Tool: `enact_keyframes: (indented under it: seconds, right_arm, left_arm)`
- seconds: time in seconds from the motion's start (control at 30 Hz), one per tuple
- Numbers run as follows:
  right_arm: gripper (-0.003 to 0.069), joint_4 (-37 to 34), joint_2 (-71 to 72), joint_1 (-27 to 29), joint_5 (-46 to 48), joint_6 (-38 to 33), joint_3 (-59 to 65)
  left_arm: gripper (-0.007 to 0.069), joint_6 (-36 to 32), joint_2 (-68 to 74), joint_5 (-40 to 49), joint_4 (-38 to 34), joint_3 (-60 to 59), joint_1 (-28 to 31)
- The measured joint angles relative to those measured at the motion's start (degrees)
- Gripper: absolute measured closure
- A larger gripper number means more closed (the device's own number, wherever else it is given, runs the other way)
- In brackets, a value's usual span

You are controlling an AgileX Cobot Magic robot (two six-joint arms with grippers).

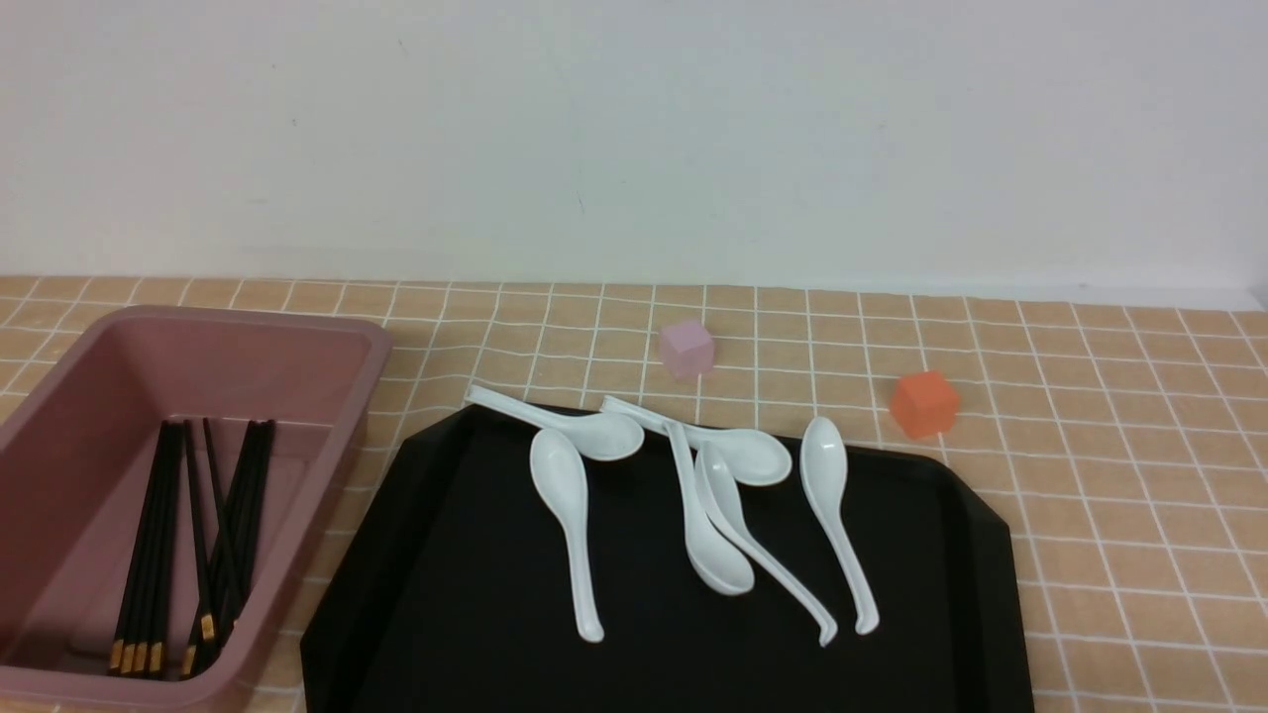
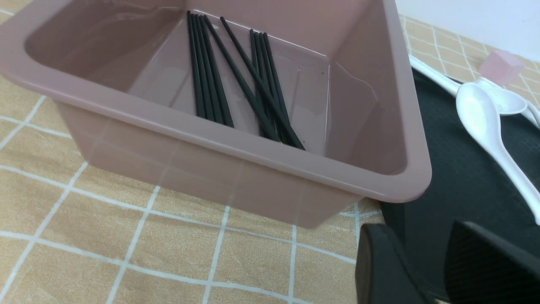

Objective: On brown tablecloth take chopsticks from black tray and put them in box.

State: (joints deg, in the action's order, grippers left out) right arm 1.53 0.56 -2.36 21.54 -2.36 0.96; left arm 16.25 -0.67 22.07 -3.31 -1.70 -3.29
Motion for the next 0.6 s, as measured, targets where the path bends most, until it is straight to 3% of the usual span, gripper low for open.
enact_keyframes:
  seconds: [0.6]
  right_arm:
    - [0.0503, 0.0, 0.0, 0.0, 0.0, 0.0, 0.0]
  left_arm:
    - [0.0385, 0.0, 0.0, 0.0, 0.0, 0.0, 0.0]
